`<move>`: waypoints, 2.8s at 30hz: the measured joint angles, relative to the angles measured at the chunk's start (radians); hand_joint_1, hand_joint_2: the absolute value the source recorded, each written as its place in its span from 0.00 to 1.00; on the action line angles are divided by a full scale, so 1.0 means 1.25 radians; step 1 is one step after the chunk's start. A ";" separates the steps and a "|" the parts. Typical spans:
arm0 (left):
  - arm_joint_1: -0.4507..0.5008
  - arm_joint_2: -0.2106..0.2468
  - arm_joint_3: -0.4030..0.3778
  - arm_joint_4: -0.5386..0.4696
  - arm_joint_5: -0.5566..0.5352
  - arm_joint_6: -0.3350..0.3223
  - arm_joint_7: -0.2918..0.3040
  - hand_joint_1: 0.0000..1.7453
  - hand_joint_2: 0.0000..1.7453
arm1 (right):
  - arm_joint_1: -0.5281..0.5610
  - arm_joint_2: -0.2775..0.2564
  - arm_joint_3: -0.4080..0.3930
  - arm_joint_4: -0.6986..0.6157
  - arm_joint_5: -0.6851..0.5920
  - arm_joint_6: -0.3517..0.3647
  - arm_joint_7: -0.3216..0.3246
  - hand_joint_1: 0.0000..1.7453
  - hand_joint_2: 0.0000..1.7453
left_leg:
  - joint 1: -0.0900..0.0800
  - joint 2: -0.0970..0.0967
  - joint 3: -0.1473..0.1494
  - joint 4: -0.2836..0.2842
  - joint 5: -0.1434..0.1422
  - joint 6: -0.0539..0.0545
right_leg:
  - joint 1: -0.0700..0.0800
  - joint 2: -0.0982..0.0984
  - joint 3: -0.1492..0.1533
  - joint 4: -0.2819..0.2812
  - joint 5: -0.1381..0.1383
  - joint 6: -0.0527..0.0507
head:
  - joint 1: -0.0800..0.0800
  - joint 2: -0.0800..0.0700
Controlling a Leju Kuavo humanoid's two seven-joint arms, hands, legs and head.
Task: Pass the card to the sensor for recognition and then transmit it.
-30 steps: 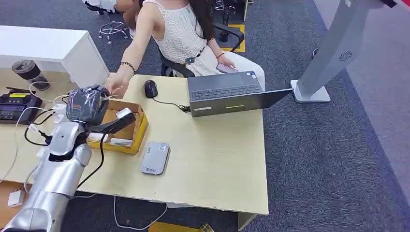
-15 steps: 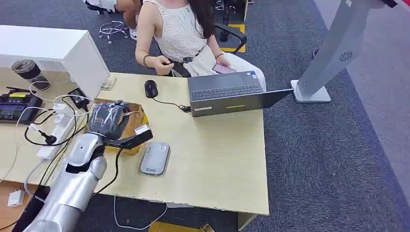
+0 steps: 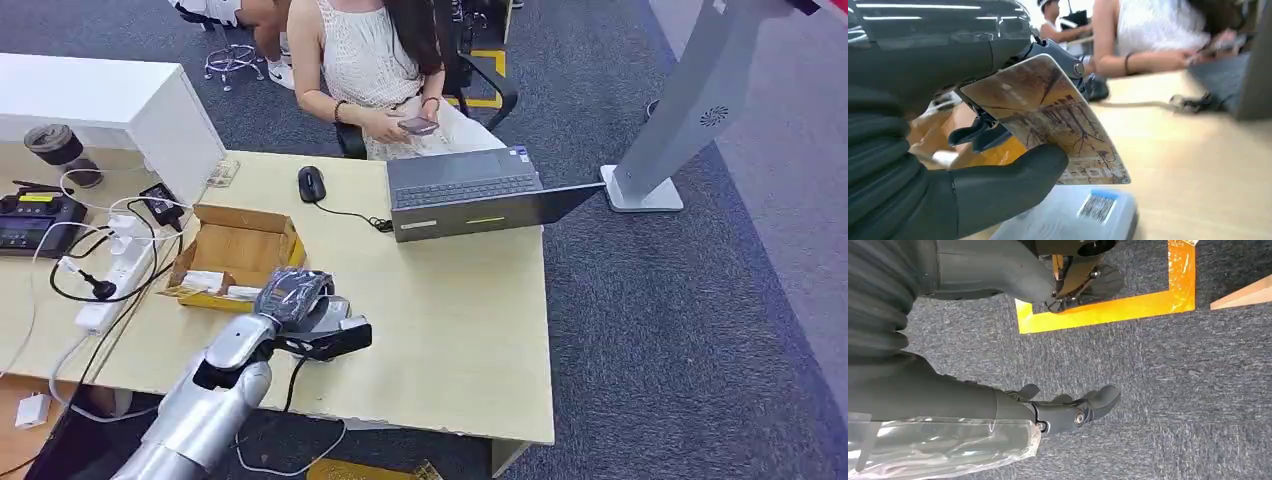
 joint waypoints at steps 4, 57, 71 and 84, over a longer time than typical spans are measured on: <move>-0.018 0.002 -0.012 0.048 -0.010 -0.040 0.038 1.00 1.00 | 0.001 0.000 0.000 0.000 0.003 -0.001 0.008 0.00 1.00 | 0.000 0.000 0.000 0.000 0.000 0.000 | 0.000 0.000 0.000 0.000 0.000 0.000 | 0.000 0.000; -0.366 0.030 0.031 0.170 -0.185 0.164 0.090 0.00 1.00 | -0.012 0.005 0.021 0.000 0.031 0.015 0.037 0.00 1.00 | 0.000 -0.001 -0.004 0.000 0.006 0.000 | 0.000 -0.001 -0.003 0.000 0.006 0.000 | 0.000 0.000; -0.338 0.028 0.045 0.162 -0.111 0.159 0.053 0.00 1.00 | -0.010 0.005 0.020 0.000 0.014 0.010 0.035 0.00 1.00 | 0.000 -0.001 -0.005 0.000 0.006 0.000 | 0.000 -0.001 -0.003 0.000 0.006 0.000 | 0.000 0.000; 0.087 0.044 0.048 -0.230 0.042 0.216 -0.052 0.00 1.00 | 0.005 0.008 0.002 0.000 -0.048 0.010 0.005 0.00 1.00 | 0.000 0.001 -0.008 0.000 0.005 0.000 | 0.000 0.001 -0.007 0.000 0.005 0.000 | 0.001 0.000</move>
